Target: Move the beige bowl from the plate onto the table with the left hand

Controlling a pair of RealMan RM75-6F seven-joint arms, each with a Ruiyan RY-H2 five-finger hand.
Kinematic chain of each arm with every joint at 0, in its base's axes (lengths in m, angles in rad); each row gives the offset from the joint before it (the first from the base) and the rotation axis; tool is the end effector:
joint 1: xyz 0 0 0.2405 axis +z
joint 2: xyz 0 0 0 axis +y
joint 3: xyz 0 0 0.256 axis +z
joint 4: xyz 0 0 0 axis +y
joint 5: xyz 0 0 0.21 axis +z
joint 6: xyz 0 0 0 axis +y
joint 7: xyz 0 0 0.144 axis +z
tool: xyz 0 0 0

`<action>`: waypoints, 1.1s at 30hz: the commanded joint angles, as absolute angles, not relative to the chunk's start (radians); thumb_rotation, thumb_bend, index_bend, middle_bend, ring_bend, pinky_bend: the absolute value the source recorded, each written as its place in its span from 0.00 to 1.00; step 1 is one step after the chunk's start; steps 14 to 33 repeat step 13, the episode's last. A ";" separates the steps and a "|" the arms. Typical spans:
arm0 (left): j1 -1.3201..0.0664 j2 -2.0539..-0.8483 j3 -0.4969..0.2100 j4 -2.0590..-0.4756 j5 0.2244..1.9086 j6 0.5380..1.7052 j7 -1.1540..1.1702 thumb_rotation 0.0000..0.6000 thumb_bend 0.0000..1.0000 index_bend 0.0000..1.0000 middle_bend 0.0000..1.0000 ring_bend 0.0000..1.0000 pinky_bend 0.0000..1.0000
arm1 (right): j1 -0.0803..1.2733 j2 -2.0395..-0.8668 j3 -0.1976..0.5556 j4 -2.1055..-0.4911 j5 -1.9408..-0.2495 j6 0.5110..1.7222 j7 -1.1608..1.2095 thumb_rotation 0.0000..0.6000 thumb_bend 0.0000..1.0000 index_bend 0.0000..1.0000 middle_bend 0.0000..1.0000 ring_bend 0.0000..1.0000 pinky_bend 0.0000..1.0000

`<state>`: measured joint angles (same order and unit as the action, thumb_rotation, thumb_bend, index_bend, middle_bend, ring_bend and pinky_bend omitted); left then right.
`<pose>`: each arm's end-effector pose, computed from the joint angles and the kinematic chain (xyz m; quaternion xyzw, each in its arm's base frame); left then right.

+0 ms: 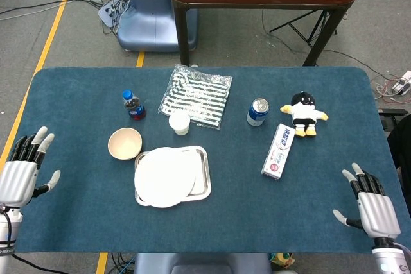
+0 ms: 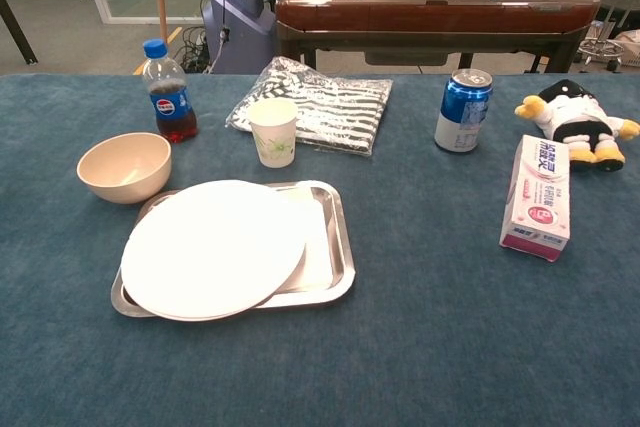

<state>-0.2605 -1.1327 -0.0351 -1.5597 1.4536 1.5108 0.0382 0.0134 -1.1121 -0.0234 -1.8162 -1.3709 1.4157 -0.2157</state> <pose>-0.2895 0.2328 0.1641 -0.6204 -0.3178 -0.4150 0.5847 -0.3059 -0.1381 0.1300 0.5832 -0.4741 0.2913 0.5919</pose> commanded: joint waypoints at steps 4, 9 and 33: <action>-0.263 -1.129 -0.042 -1.560 1.445 1.473 0.045 1.00 0.32 0.00 0.00 0.00 0.00 | 0.006 -1.116 -0.023 -1.818 -1.380 1.426 -0.222 1.00 0.25 0.00 0.00 0.00 0.00; -0.261 -1.132 -0.051 -1.560 1.451 1.467 0.043 1.00 0.32 0.00 0.00 0.00 0.00 | 0.013 -1.120 -0.019 -1.813 -1.366 1.406 -0.229 1.00 0.25 0.00 0.00 0.00 0.00; -0.265 -1.132 -0.049 -1.559 1.459 1.447 0.051 1.00 0.32 0.00 0.00 0.00 0.00 | 0.015 -1.122 -0.019 -1.813 -1.365 1.402 -0.235 1.00 0.25 0.00 0.00 0.00 0.00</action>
